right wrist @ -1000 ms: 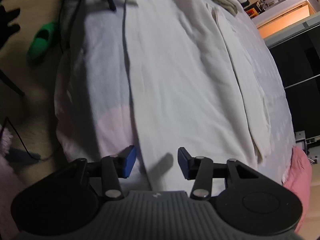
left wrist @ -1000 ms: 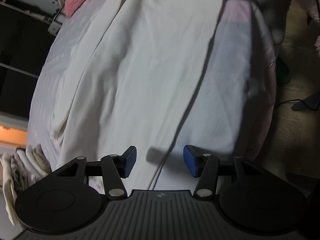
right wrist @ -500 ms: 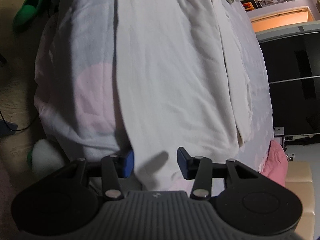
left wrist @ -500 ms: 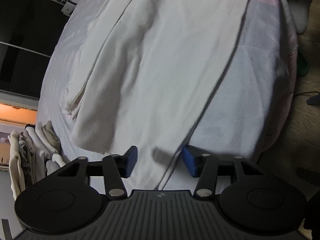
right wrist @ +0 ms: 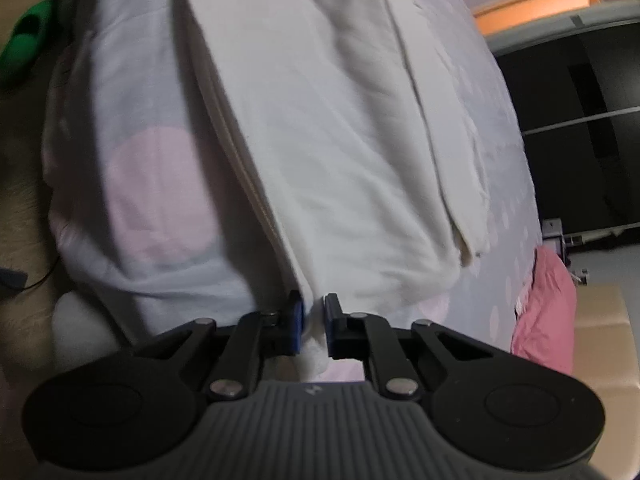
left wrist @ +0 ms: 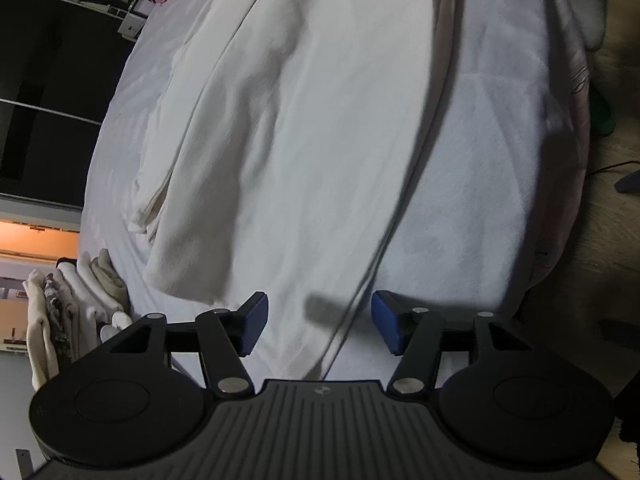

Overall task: Fold clothes
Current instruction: 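Lift the shirt end with both grippers and fold it over in half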

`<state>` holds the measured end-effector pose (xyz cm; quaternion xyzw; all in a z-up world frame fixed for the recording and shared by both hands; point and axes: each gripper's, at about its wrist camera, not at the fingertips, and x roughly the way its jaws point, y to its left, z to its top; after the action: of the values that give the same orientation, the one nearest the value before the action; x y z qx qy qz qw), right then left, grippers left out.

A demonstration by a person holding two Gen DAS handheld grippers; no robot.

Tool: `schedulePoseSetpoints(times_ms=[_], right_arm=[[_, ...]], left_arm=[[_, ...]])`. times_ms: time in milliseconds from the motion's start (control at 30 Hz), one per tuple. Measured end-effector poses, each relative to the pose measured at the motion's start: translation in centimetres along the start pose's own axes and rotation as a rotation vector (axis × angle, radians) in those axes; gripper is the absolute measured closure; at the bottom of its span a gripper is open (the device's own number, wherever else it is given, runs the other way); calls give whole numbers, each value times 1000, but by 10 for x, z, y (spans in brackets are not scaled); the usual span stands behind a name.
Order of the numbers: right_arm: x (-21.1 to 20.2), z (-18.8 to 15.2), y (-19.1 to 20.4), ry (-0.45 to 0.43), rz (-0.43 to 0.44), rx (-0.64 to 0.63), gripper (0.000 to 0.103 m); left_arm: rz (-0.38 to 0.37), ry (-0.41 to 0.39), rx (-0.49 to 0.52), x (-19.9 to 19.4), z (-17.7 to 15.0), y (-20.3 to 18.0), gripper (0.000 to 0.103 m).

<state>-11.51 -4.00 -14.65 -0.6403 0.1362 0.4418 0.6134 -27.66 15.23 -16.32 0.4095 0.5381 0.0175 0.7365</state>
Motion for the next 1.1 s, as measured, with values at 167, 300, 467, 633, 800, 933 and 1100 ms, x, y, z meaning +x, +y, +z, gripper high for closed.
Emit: schedulePoseSetpoints(times_ms=[167, 300, 467, 633, 800, 933, 1100], right_arm=[[3, 1, 4, 8, 22, -26, 91], [5, 0, 5, 11, 32, -32, 88], [6, 3, 5, 19, 46, -29, 94], [-3, 5, -11, -8, -10, 48, 95], [-14, 8, -37, -59, -144, 163, 96], [-20, 15, -54, -93, -242, 225, 96], [-29, 29, -81, -136, -346, 284, 96]], left_arm=[[24, 32, -57, 8, 3, 10, 47], [47, 70, -130, 16, 2, 22, 64], [-30, 78, -188, 19, 0, 34, 100], [1, 4, -366, -1, -2, 68, 100], [45, -100, -591, -18, -6, 114, 100], [85, -166, -680, -32, -4, 145, 100], [113, -215, -751, -41, 0, 182, 100]])
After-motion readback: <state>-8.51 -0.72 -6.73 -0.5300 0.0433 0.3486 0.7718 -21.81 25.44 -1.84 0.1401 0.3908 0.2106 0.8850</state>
